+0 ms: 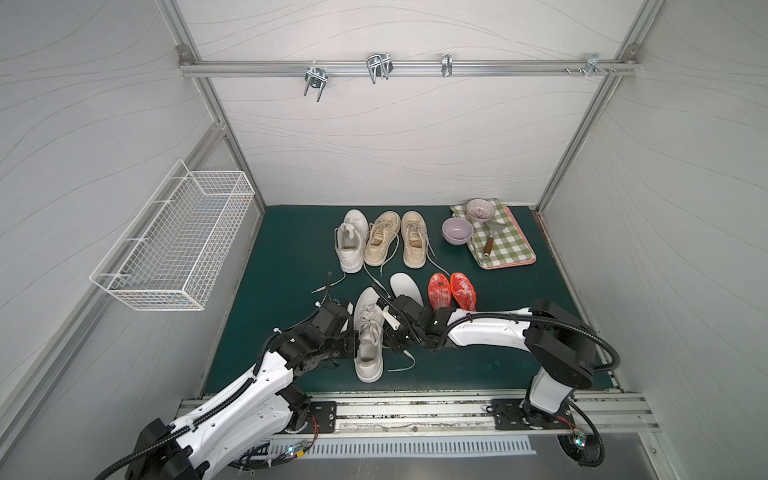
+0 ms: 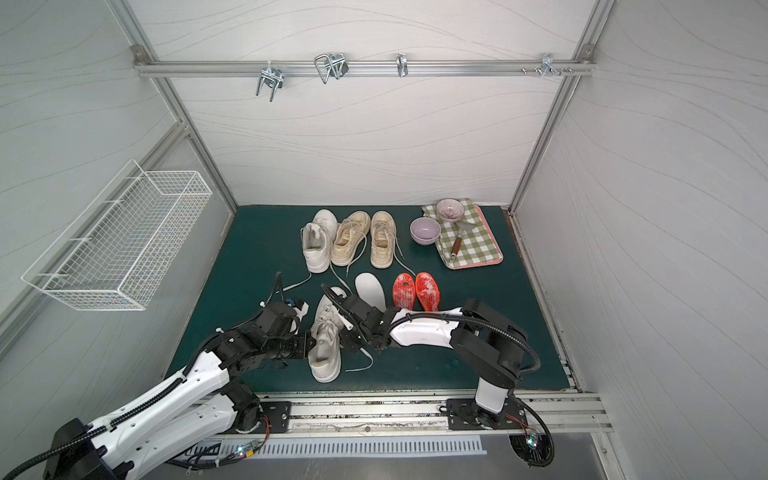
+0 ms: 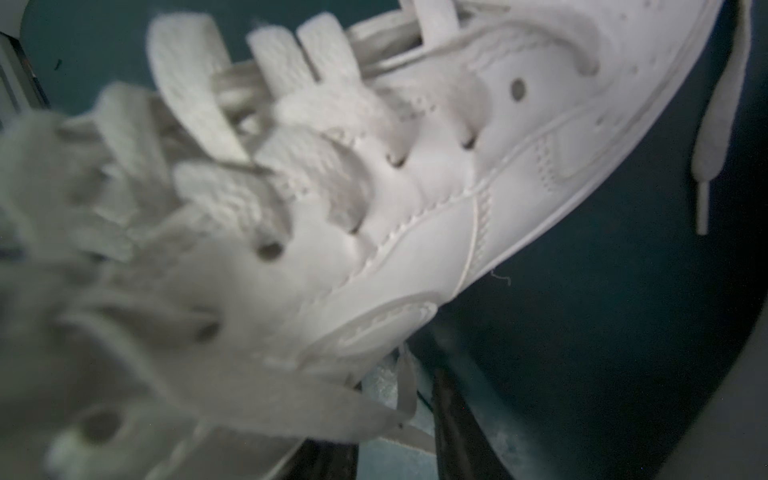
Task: Remove the insole from the shoe
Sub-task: Untie the shoelace on the shoe.
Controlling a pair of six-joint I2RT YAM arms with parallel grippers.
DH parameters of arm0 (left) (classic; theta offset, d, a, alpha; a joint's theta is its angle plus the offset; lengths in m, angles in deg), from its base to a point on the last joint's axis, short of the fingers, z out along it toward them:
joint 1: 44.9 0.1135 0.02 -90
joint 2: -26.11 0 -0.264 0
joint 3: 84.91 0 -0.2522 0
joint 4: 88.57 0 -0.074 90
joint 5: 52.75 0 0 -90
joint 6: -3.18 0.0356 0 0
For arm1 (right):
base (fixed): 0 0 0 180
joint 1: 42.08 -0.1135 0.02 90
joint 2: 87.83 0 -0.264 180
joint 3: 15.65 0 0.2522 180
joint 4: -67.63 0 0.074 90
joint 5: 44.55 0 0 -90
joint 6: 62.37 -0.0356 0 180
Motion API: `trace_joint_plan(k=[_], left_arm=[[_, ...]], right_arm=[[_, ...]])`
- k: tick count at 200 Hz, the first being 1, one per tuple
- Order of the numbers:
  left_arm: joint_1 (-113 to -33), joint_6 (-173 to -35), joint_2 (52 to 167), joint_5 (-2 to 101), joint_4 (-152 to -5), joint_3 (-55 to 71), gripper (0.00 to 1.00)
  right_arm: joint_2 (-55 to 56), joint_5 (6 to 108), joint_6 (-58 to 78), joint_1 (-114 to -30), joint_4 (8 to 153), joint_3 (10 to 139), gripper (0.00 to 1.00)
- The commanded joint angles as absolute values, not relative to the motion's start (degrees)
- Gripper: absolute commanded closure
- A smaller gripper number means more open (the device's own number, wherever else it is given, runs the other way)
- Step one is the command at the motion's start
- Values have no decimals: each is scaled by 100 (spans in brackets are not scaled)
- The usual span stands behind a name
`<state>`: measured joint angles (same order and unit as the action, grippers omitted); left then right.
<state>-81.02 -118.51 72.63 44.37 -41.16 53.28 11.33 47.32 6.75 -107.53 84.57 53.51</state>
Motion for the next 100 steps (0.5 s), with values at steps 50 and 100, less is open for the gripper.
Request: trace_joint_plan(k=[50,100], left_arm=[[-8185,-11892,7175,4058,-4514,5088,100],[-8190,-12031,7064,3442,-4198,5053,100]], right_arm=[[850,3851,606,-10818,8485,5421,100],[128,3222,376,-10771,8869,5073,100]])
